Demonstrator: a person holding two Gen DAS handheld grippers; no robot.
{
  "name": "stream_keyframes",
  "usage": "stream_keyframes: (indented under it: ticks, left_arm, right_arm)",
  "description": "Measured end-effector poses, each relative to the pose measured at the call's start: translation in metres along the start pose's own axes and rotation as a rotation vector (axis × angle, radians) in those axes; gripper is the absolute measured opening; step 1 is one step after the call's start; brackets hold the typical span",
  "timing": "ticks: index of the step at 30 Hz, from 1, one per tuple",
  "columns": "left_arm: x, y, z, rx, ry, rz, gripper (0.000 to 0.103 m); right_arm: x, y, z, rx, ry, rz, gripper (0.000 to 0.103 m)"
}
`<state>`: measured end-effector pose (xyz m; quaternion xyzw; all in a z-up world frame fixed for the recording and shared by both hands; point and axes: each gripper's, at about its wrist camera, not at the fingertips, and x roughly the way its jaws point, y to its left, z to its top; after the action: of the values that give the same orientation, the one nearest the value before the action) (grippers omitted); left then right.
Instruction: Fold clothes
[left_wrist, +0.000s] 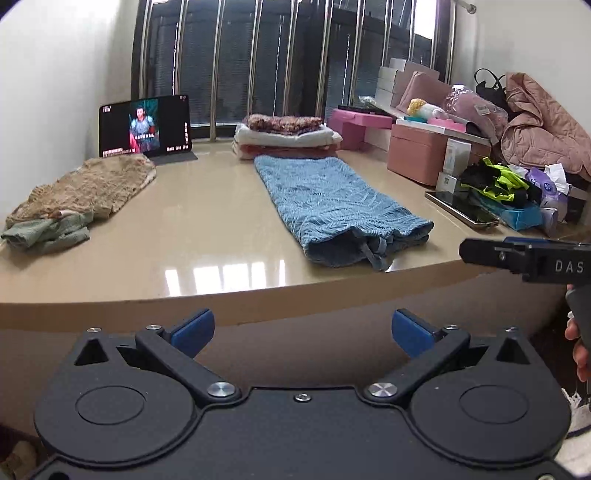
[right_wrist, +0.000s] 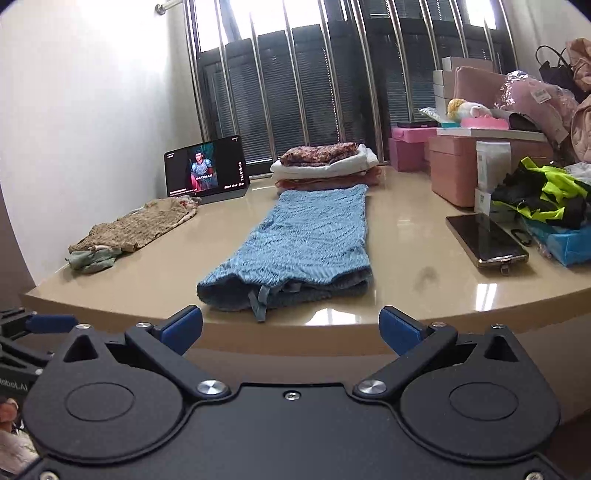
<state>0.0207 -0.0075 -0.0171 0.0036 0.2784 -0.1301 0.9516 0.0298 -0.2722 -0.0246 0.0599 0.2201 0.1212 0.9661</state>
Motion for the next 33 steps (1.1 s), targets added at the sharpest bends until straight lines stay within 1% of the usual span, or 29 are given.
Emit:
stream_keyframes:
  ticks: [2,6,9,12,15,18,22,26,29,33]
  left_arm:
    - [0.003,0.0,0.0,-0.007,0.004,0.017,0.103]
    - [0.013,0.008,0.002,-0.055,0.035,0.035,0.103]
    - [0.018,0.014,0.007,-0.059,0.045,0.058,0.103]
    - [0.023,0.022,0.014,-0.084,0.046,0.076,0.103]
    - [0.029,0.026,0.019,-0.091,0.047,0.074,0.103]
    - [0.034,0.028,0.025,-0.087,0.055,0.057,0.103]
    - [0.038,0.023,0.032,-0.042,0.046,0.057,0.103]
    - [0.046,0.022,0.034,-0.047,0.048,0.057,0.103]
    - [0.053,0.024,0.038,-0.042,0.047,0.053,0.103]
    - [0.062,0.023,0.049,-0.006,0.029,0.048,0.103]
  right_arm:
    - [0.001,-0.001,0.002,0.003,0.002,-0.001,0.103]
    - [0.007,-0.008,0.003,0.043,0.027,0.003,0.103]
    - [0.015,-0.016,0.007,0.077,0.049,0.008,0.103]
    - [0.021,-0.022,0.013,0.083,0.044,0.002,0.103]
    - [0.028,-0.025,0.017,0.094,0.035,0.0,0.103]
    - [0.037,-0.026,0.019,0.094,0.037,0.019,0.103]
    - [0.046,-0.024,0.028,0.05,0.034,0.027,0.103]
    - [0.052,-0.024,0.032,0.013,0.016,0.045,0.103]
    - [0.056,-0.02,0.034,-0.046,-0.007,0.076,0.103]
    - [0.064,-0.011,0.038,-0.149,-0.023,0.162,0.103]
